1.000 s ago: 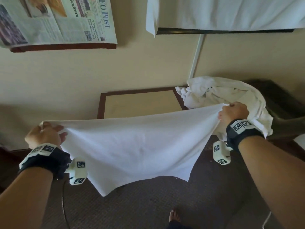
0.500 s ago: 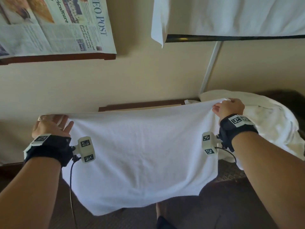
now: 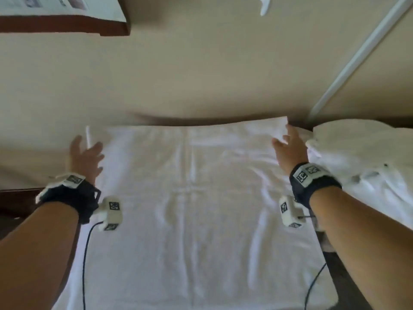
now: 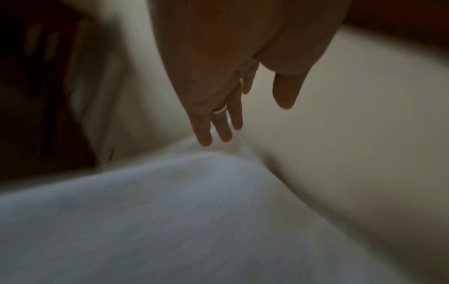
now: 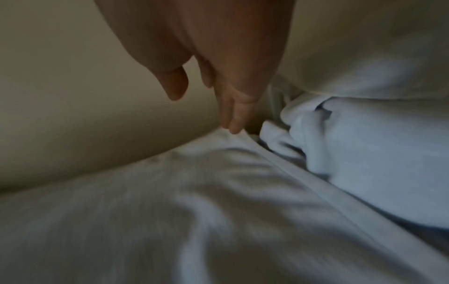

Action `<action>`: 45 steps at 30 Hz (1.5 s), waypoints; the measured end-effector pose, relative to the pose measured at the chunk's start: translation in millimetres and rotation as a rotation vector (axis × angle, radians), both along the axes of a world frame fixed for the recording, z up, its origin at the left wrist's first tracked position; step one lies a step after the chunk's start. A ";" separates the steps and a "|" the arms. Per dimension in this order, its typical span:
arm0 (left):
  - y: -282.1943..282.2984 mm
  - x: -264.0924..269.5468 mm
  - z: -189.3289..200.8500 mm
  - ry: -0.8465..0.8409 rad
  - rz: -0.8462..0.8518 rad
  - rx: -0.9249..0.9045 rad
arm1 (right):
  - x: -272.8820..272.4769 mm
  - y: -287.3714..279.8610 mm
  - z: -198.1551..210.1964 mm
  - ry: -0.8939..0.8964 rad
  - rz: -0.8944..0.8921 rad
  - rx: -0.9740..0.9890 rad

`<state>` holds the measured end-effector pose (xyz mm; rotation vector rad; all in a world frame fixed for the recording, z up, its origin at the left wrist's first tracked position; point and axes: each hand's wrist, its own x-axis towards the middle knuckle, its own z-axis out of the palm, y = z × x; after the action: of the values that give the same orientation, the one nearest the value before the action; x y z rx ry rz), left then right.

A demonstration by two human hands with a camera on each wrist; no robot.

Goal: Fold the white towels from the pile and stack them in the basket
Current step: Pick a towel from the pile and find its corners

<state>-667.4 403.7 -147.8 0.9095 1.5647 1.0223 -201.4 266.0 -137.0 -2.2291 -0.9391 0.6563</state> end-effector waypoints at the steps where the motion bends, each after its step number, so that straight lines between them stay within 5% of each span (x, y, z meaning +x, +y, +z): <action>1: -12.9 -2.3 -23.9 0.264 -0.177 -0.047 | -10.6 -13.1 -21.3 -0.102 0.139 -0.130; 4: -53.3 -5.9 -78.4 0.887 -0.661 -0.159 | -36.7 -55.9 -70.0 -0.342 0.446 -0.460; 6: -62.0 -1.3 -82.8 1.021 -0.757 -0.157 | -39.8 -63.1 -86.6 -0.399 0.495 -0.570; 16: 44.2 30.7 -90.8 1.047 -0.721 0.020 | -2.6 33.2 -86.4 -0.342 0.493 -0.586; 20: 45.8 29.3 -93.7 1.010 -0.668 0.074 | 7.4 42.9 -85.4 -0.289 0.475 -0.561; 25: -20.8 13.6 -84.0 1.084 -0.736 0.033 | -9.1 -12.8 -80.8 -0.400 0.504 -0.631; 37: -243.0 -53.1 -70.6 1.204 -0.880 -0.069 | -76.8 -259.5 -64.0 -0.330 0.513 -0.776; 45: -273.6 -53.2 -77.7 1.310 -0.911 -0.135 | -98.2 -276.7 -71.9 -0.299 0.504 -0.749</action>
<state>-720.6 130.1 -225.6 2.1220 1.7663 -0.4905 -299.6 -10.7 -208.9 -2.8086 -1.6461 1.0483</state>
